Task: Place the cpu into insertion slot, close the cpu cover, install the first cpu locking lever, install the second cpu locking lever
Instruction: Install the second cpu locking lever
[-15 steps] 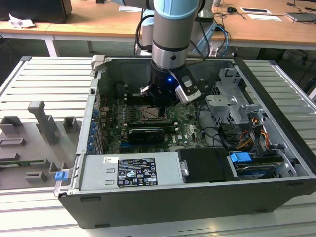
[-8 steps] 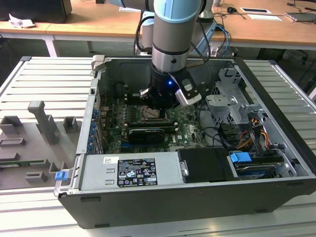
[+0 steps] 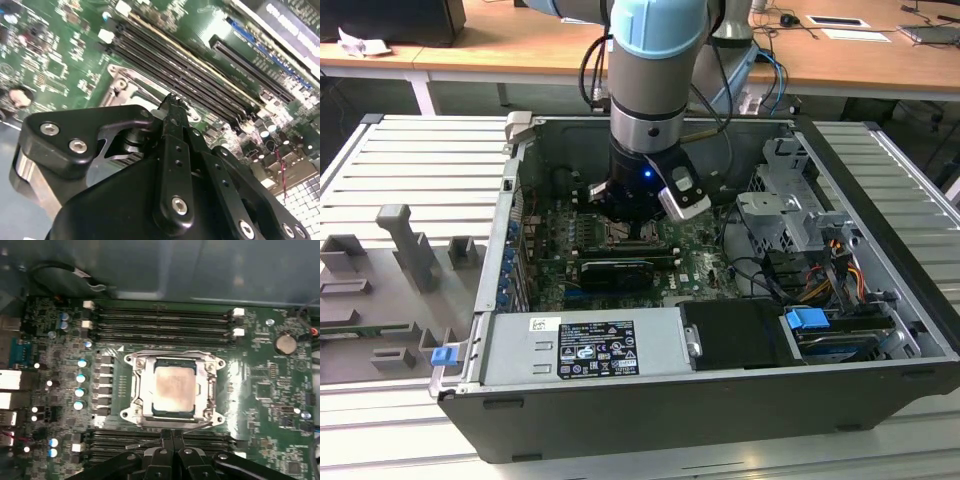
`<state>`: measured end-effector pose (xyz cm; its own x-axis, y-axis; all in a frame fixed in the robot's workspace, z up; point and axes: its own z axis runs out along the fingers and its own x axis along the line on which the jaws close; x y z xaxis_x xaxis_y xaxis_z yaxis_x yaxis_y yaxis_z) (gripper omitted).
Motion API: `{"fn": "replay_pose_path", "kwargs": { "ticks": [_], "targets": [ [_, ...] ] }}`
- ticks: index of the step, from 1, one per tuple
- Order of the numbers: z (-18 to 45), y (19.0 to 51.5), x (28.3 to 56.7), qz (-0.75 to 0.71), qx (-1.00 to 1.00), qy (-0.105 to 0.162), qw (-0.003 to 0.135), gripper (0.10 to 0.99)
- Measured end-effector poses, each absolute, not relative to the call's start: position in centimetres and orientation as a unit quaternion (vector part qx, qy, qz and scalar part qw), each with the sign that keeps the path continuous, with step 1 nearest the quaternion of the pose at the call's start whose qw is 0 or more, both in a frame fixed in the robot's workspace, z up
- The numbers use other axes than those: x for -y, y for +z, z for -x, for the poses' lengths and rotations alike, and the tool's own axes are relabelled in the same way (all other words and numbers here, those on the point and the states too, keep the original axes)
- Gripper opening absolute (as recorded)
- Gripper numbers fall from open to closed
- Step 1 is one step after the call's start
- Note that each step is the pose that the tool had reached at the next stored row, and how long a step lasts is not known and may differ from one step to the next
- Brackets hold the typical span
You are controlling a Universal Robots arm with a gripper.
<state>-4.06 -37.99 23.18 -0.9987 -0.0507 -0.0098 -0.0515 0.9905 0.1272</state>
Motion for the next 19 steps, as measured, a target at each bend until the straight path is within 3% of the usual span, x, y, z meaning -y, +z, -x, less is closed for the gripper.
{"fn": "replay_pose_path", "kwargs": {
  "ticks": [10, 19],
  "targets": [
    [5.6, 21.3, 38.1, 0.036, -0.996, 0.076, 0.004, 0.106],
    [6.4, 21.3, 39.5, 0.036, -0.992, 0.122, 0.010, 0.106]
  ]
}}
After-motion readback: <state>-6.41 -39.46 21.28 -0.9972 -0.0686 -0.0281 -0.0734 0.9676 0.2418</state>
